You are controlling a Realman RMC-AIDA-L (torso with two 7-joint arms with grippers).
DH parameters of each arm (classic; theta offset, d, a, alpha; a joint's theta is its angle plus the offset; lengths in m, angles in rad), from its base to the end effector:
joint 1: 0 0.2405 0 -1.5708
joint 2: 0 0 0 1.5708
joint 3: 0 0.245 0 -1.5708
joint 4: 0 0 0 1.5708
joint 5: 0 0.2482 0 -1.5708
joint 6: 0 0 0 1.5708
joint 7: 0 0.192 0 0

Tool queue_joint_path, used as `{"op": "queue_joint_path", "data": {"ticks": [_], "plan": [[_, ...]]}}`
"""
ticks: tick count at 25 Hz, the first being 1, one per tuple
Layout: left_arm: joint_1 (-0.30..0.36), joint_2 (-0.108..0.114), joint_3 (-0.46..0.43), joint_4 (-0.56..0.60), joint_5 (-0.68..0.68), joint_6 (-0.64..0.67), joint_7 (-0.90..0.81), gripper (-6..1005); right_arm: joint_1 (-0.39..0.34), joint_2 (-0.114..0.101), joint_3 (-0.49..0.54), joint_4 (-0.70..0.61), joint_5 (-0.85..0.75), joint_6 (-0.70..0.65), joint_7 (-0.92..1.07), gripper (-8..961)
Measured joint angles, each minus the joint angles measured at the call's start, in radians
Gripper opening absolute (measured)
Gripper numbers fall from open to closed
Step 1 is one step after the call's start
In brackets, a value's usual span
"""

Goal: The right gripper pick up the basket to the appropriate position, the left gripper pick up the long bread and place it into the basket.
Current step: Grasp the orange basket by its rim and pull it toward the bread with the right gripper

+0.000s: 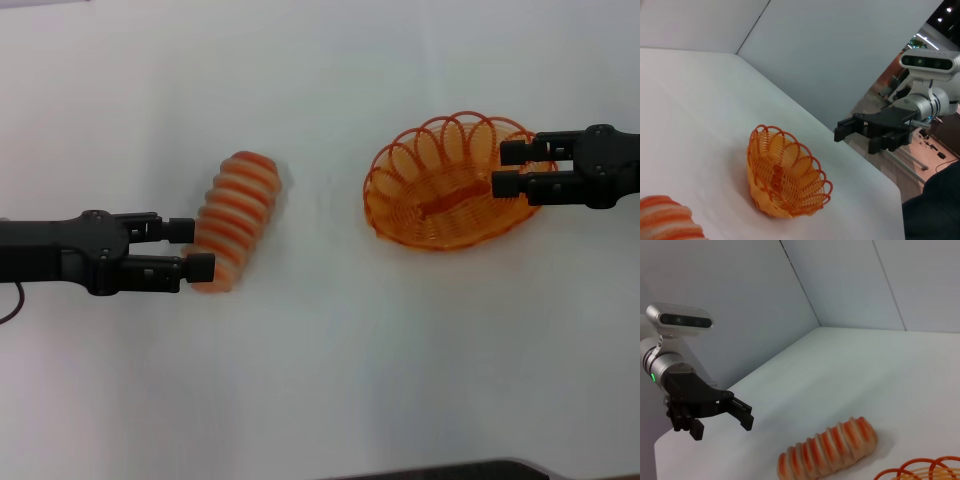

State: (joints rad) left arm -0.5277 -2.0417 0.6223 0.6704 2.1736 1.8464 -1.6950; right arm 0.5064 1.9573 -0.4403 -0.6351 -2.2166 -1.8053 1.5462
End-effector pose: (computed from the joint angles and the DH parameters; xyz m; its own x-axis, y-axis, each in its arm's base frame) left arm -0.2609 0.3220 -0.0202 0.6689 0.6374 0.3825 0.6109 -0.7645 0.2056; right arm 0.3016 0.3363 0.0278 0.6890 -0.5432 -0.4798 -0.6196 -0.7849 -0.0013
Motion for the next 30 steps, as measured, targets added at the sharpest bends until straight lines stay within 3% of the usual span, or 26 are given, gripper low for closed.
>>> {"op": "queue_joint_path", "data": {"ticks": [15,19,25,30], "plan": [[-0.002,0.0,-0.001,0.0,-0.001,0.001,-0.002,860,0.004,0.0,0.003,0.0,0.001,0.006,0.008,668],[-0.002,0.0,-0.001,0.0,-0.002,0.0,-0.002,860,0.007,0.0,0.038,-0.001,0.044,0.083,0.062,666],[-0.002,0.0,-0.001,0.0,-0.007,-0.006,-0.002,859,0.034,-0.02,0.04,-0.019,0.151,0.24,0.232,663],[-0.002,0.0,-0.003,0.0,-0.009,-0.01,0.0,859,0.118,-0.053,-0.032,-0.064,-0.026,0.374,0.42,660]]}}
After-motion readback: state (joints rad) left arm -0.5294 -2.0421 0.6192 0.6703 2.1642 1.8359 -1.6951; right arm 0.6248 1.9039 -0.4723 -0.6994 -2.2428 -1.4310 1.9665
